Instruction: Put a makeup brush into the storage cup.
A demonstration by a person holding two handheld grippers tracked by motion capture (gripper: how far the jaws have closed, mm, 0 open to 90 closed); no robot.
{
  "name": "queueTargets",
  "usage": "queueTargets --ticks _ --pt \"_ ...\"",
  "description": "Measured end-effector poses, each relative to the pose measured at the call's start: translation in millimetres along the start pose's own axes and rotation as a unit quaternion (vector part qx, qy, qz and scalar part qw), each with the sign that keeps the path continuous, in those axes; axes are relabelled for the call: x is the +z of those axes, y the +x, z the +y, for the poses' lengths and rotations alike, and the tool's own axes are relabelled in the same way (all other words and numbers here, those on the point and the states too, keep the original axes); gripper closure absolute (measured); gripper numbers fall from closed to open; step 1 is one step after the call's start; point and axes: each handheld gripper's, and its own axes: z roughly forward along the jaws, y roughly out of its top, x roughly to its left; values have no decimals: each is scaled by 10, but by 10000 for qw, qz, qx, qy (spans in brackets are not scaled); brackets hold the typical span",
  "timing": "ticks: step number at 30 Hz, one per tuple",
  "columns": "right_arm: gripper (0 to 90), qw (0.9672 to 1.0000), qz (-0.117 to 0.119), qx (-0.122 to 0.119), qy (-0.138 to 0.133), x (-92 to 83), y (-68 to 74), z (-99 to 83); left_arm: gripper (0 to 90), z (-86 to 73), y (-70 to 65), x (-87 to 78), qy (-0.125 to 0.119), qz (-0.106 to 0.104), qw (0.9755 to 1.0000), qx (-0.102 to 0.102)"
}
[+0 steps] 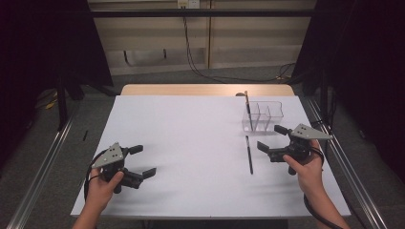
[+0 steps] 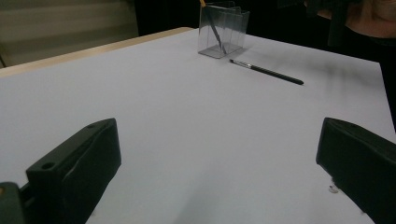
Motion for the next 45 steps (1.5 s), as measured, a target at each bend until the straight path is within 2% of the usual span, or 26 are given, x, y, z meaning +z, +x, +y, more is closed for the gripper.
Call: queueTargets --ticks 4,11,15,18,27,34,45 --pt "5 10000 -5 20 -7 -46 13 -22 0 0 -4 0 -1 -3 10000 8" --pt "0 9999 64 -121 28 -110 51 -70 0 -1 -10 6 -1 -4 10000 -11" --pt "0 10000 69 -55 -11 -142 59 -101 0 1 -10 4 1 -1 10000 7" --pt "0 9999 88 -144 34 -156 65 -113 0 1 -5 -3 -4 5 10000 19" --pt "0 9999 13 -81 62 -219 50 -182 0 -5 -5 -9 -3 -4 10000 29" --pt "0 9998 13 -143 141 -278 69 -241 0 -8 -11 3 5 -15 10000 -5" --pt "0 9998 -47 -106 160 -419 50 -322 0 1 -2 49 26 -106 9999 60"
